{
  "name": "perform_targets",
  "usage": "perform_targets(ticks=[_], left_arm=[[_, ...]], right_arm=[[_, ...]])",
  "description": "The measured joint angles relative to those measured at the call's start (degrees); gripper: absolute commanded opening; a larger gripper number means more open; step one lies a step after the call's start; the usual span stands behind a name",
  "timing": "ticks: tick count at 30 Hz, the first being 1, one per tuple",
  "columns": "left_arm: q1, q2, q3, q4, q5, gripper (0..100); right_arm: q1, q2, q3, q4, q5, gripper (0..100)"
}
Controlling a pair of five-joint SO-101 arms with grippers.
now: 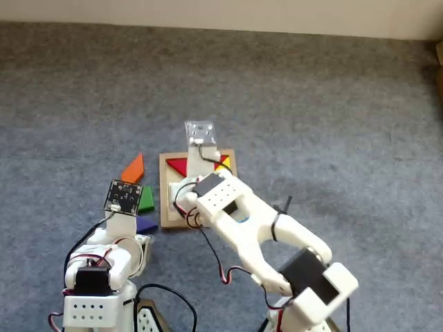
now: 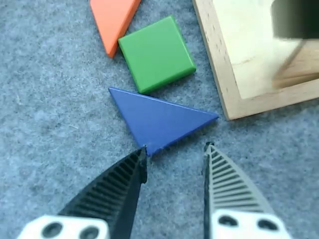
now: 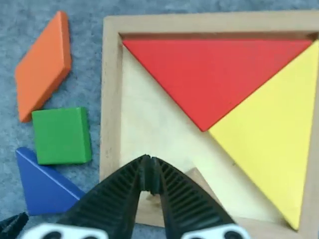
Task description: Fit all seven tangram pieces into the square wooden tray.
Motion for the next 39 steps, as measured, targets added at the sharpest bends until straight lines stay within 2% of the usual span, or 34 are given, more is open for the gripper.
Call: perform_targets(ticks=[7, 14, 24, 29, 39], left_arm=[[0.0, 0.0, 0.0, 0.0, 0.0, 19], [0.0, 0.0, 0.0, 0.0, 0.0, 19], [0.0, 0.0, 0.0, 0.0, 0.0, 19], [0.0, 0.0, 0.0, 0.0, 0.0, 19], [0.0, 0.0, 0.0, 0.0, 0.0, 19]], right_arm=[[0.1, 0.8, -0.2, 6.0, 0.5, 0.5], [4.0, 0.3, -0.3, 12.0, 11.9, 0.5], [7.7, -0.6, -0.8, 18.0, 18.4, 0.5], [7.8, -5.9, -1.3, 23.0, 20.9, 0.5], [9.6, -17.8, -1.3, 24.0, 29.1, 0.5]])
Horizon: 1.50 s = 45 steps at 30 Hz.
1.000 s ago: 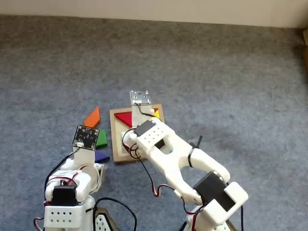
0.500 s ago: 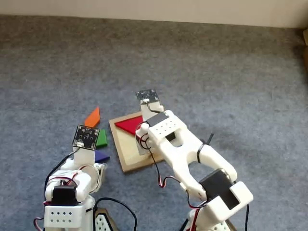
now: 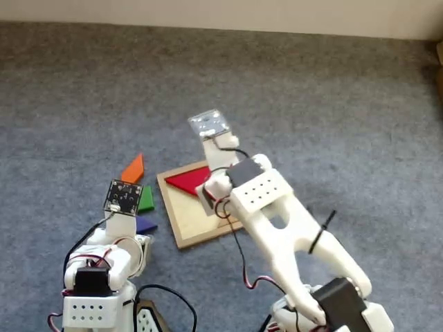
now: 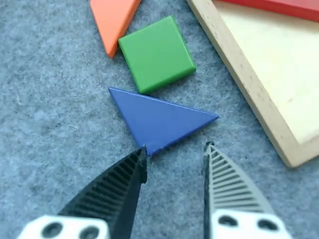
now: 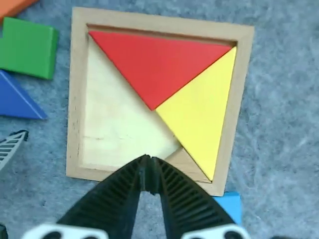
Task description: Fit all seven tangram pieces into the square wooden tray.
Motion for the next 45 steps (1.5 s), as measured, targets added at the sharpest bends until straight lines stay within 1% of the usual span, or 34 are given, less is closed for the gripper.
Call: perform_targets(ticks=[5, 8, 18, 20, 22, 24, 26, 28, 29, 30, 33, 39, 45], left_arm=[[0.0, 0.0, 0.0, 0.0, 0.0, 19], [0.0, 0.0, 0.0, 0.0, 0.0, 19], [0.0, 0.0, 0.0, 0.0, 0.0, 19], [0.0, 0.0, 0.0, 0.0, 0.0, 19], [0.0, 0.0, 0.0, 0.0, 0.0, 19], [0.0, 0.0, 0.0, 0.0, 0.0, 19], [0.0, 0.0, 0.0, 0.0, 0.0, 19], [0.0, 0.0, 0.0, 0.0, 0.0, 19], [0.0, 0.0, 0.0, 0.0, 0.0, 19], [0.0, 0.0, 0.0, 0.0, 0.0, 19], [0.0, 0.0, 0.0, 0.0, 0.0, 19], [0.0, 0.0, 0.0, 0.0, 0.0, 19], [0.0, 0.0, 0.0, 0.0, 0.0, 19]], right_arm=[[4.8, -2.5, 0.0, 0.0, 3.6, 0.5], [6.7, -4.6, 0.0, 0.0, 4.5, 0.5], [7.8, -12.3, 0.8, 2.2, 4.5, 0.5], [9.1, -13.6, 0.8, 4.0, 6.2, 0.5], [10.9, -14.6, 0.8, 5.6, 10.5, 1.0], [12.7, -14.9, 0.8, 8.4, 15.2, 5.7], [14.2, -14.9, 0.8, 11.3, 18.6, 14.9], [14.9, -14.8, 0.8, 14.1, 20.3, 24.0], [14.9, -14.2, 0.8, 15.1, 20.8, 27.1], [14.9, -13.5, 1.5, 15.5, 21.2, 28.1], [14.9, -10.3, 6.2, 13.7, 22.2, 28.2], [14.9, -6.1, 15.3, 5.2, 30.3, 28.2], [12.7, -5.7, 20.2, -3.6, 35.3, 28.2]])
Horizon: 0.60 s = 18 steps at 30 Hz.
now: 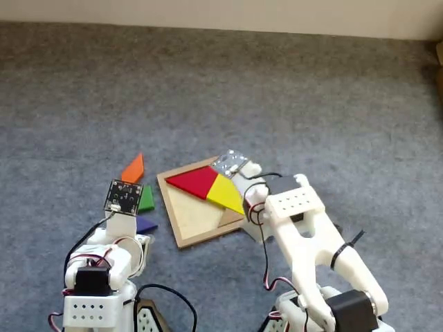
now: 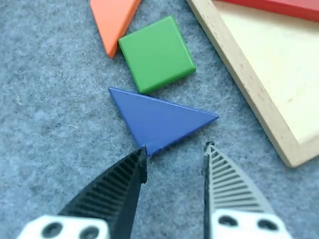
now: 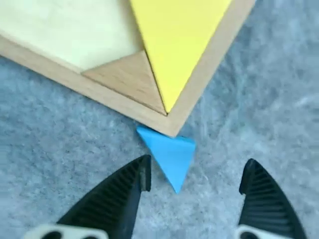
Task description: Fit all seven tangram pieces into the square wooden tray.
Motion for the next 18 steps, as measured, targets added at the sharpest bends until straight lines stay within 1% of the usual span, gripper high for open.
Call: perform_targets(ticks=[4, 11, 16, 18], left_arm=[[0.0, 0.0, 0.0, 0.0, 0.0, 19], [0.0, 0.0, 0.0, 0.0, 0.0, 19], [0.0, 0.0, 0.0, 0.0, 0.0, 19], [0.0, 0.0, 0.0, 0.0, 0.0, 19]], right_arm=[[-0.9, 0.0, 3.9, -4.6, 2.3, 28.2], [-2.3, 0.0, 6.3, -6.0, 2.8, 27.6], [-2.3, 0.0, 6.4, -6.6, 2.8, 19.6], [-2.3, 0.0, 6.4, -8.3, 2.8, 19.1]])
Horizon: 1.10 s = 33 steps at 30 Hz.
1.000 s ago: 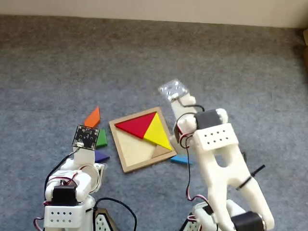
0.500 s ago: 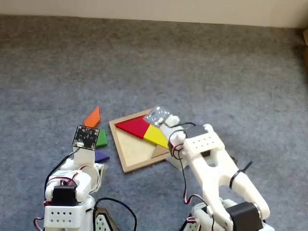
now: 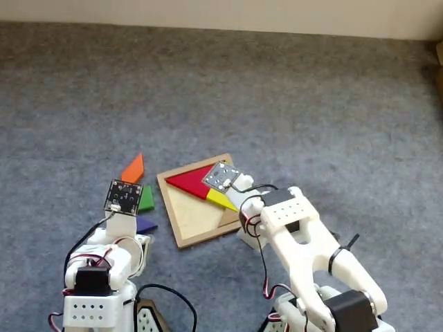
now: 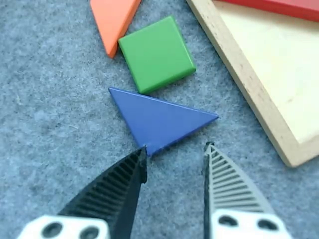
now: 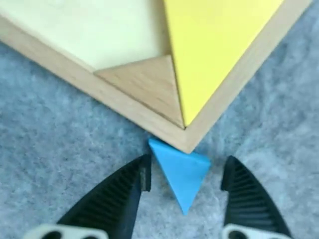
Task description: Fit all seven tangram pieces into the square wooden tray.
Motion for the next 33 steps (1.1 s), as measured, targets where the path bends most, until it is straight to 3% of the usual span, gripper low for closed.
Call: perform_targets(ticks=[9, 12, 15, 27, 33], left_arm=[[0.0, 0.0, 0.0, 0.0, 0.0, 19], [0.0, 0.0, 0.0, 0.0, 0.0, 19], [0.0, 0.0, 0.0, 0.0, 0.0, 19], [0.0, 0.0, 0.0, 0.0, 0.0, 19], [0.0, 0.0, 0.0, 0.0, 0.0, 19]], right_arm=[[0.0, 3.9, 1.6, -3.2, 0.1, 18.3], [0.3, 4.2, 1.2, -3.2, 0.1, 12.2], [1.0, 4.3, 0.7, -1.2, 0.1, 7.9], [1.7, -5.5, -1.8, 10.3, -0.2, 7.7], [-0.3, -11.8, -2.5, 11.5, -11.2, 7.6]])
